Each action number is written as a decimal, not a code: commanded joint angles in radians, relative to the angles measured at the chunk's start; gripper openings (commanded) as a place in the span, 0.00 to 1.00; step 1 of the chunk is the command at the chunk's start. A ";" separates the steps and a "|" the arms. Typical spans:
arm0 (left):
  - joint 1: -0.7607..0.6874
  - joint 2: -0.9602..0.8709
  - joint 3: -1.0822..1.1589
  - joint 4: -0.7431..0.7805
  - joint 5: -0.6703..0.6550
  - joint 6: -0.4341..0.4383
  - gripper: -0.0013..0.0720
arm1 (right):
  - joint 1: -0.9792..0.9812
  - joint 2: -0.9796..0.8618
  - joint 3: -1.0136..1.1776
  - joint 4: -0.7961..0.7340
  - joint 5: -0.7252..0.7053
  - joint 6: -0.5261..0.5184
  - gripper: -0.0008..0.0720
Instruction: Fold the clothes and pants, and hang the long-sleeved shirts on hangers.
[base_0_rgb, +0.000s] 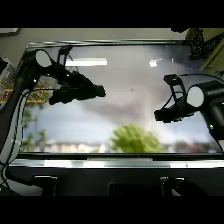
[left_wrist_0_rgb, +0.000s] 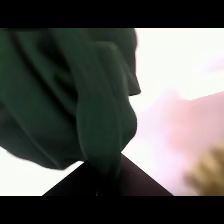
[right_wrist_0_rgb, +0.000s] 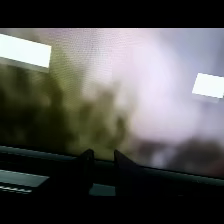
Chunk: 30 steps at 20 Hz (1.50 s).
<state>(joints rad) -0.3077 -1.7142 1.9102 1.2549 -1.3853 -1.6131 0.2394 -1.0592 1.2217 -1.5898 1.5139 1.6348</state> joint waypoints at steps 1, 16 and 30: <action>-0.242 0.056 -0.034 -0.063 -0.019 -0.089 0.04 | 0.001 0.097 0.000 -0.052 0.059 0.004 0.27; -0.483 -0.056 -0.034 -0.037 0.035 -0.220 0.71 | 0.001 0.241 0.000 0.034 -0.042 0.008 0.27; -0.068 0.288 -0.034 0.161 -0.204 -0.182 0.71 | -0.442 -0.357 -0.060 0.858 -0.225 -0.314 0.59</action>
<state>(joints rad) -0.4267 -1.4399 1.8767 1.4071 -1.5711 -1.7969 -0.1699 -1.2354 1.1793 -0.9241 1.2842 1.4178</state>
